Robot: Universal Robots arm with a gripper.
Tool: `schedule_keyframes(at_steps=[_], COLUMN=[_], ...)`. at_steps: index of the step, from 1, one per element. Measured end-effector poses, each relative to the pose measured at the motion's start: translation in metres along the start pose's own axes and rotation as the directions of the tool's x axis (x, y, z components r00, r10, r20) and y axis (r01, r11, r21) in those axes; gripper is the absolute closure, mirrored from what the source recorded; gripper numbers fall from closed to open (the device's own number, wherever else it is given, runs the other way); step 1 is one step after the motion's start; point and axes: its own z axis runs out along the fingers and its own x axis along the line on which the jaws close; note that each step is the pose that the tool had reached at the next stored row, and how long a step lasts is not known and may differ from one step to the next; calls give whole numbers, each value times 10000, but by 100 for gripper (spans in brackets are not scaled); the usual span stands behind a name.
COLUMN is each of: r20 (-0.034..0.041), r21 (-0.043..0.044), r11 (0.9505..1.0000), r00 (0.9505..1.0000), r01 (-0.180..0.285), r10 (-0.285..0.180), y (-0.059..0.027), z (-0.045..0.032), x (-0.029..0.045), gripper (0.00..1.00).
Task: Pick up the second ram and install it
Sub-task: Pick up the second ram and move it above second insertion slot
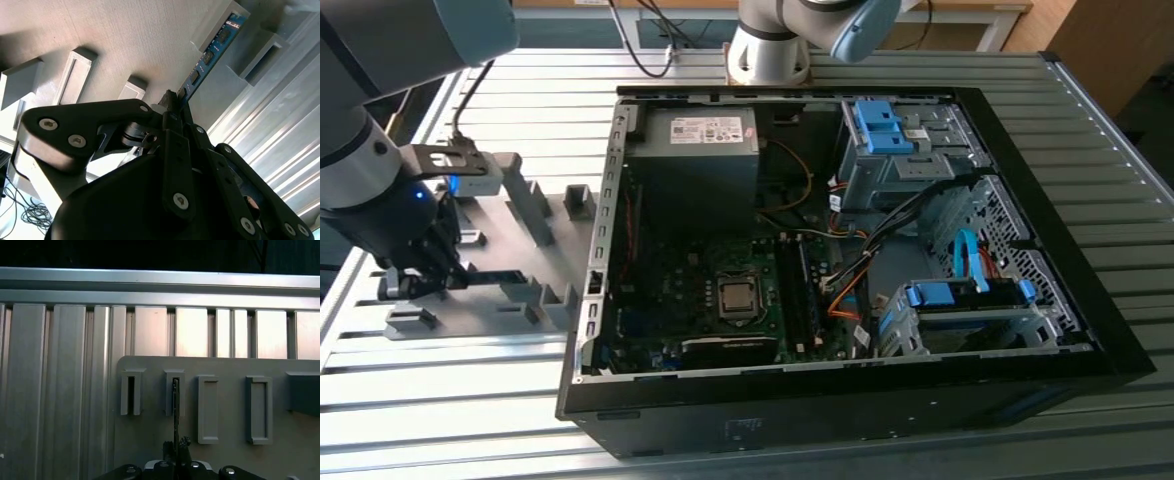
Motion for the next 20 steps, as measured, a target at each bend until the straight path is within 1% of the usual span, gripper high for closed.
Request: schedule_keyframes(at_steps=[6,13,20], r20=[-1,0,0], r21=[-1,0,1], r11=[10000,10000,10000], r00=[10000,10000,10000], r01=[0,0,0], r10=[0,0,0], y=[0,2,2], z=[-8,-67,-87], x=[0,-2,-3], gripper=[86,86,86])
